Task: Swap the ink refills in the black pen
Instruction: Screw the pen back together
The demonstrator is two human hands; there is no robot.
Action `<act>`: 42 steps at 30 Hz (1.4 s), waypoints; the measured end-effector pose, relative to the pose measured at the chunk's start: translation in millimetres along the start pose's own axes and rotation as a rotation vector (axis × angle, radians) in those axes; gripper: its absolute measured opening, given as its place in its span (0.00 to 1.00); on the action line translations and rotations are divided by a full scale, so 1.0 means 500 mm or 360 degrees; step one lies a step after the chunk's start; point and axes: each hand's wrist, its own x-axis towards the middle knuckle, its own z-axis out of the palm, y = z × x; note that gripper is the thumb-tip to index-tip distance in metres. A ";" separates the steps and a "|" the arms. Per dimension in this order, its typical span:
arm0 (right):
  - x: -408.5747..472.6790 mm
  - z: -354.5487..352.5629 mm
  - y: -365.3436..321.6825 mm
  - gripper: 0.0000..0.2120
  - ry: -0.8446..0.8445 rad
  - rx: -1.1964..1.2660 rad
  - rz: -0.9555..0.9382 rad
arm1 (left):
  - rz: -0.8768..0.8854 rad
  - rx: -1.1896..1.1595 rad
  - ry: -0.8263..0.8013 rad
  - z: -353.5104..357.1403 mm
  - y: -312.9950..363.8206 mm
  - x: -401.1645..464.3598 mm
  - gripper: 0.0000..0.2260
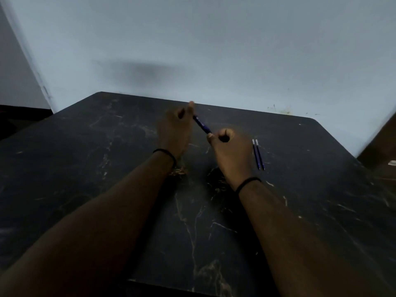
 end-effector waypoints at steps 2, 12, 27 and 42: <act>0.002 -0.005 0.009 0.10 0.0008 -0.0066 0.0024 | 0.0063 0.0398 0.0110 -0.026 -0.028 0.021 0.22; 0.016 -0.002 0.018 0.14 -0.0044 -0.0577 0.0100 | 0.0034 0.1404 -0.0395 -0.022 -0.031 0.016 0.12; 0.023 -0.006 0.032 0.10 -0.0109 -0.0824 -0.0031 | -0.0044 0.0667 -0.0621 0.024 -0.003 -0.034 0.09; 0.025 -0.010 0.033 0.10 -0.0095 -0.0767 -0.0045 | -0.0070 0.0613 -0.0632 0.041 -0.003 -0.036 0.09</act>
